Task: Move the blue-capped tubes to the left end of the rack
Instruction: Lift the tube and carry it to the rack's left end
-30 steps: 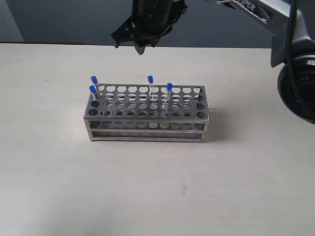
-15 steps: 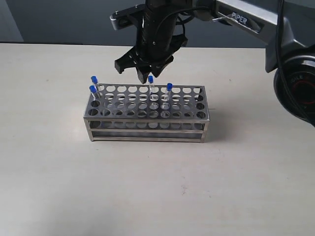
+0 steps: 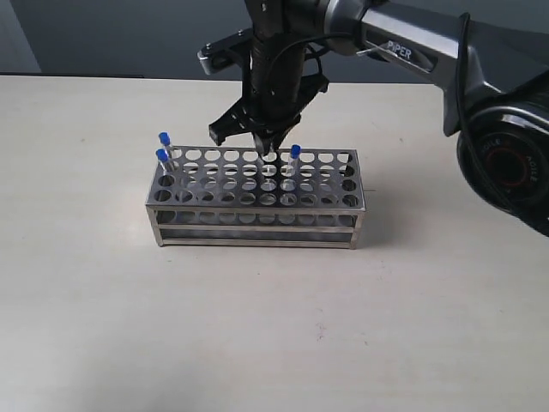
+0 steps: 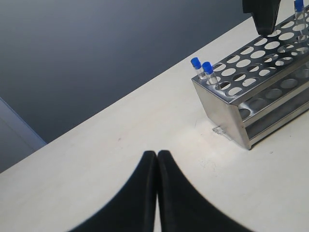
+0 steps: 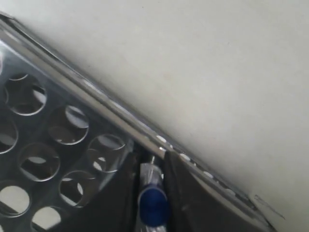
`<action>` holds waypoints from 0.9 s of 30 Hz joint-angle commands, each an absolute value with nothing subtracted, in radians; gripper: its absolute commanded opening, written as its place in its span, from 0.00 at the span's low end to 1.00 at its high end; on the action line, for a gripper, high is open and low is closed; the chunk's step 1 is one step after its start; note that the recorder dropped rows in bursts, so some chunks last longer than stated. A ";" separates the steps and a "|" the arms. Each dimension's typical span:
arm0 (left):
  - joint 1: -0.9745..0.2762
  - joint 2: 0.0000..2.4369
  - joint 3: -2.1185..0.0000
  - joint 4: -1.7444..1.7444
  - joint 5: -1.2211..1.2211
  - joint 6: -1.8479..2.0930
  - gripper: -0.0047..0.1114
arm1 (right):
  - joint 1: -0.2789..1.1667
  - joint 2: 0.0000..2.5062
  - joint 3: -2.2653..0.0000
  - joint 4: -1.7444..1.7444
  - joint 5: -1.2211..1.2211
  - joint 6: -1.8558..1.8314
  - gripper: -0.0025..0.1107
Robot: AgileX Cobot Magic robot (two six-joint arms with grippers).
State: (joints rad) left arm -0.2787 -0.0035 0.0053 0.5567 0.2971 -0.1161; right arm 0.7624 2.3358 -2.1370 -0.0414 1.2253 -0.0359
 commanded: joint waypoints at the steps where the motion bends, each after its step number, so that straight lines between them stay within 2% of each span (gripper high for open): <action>1: -0.282 0.000 0.000 0.554 0.292 -0.121 0.05 | 0.761 2.282 -2.139 -0.059 1.221 -0.049 0.02; 11: -0.282 0.000 0.000 0.554 0.292 -0.121 0.05 | 0.808 2.158 -2.139 -0.042 1.221 -0.049 0.02; 27: -0.282 0.000 0.000 0.554 0.292 -0.121 0.05 | 0.979 2.146 -2.139 0.035 1.174 -0.187 0.02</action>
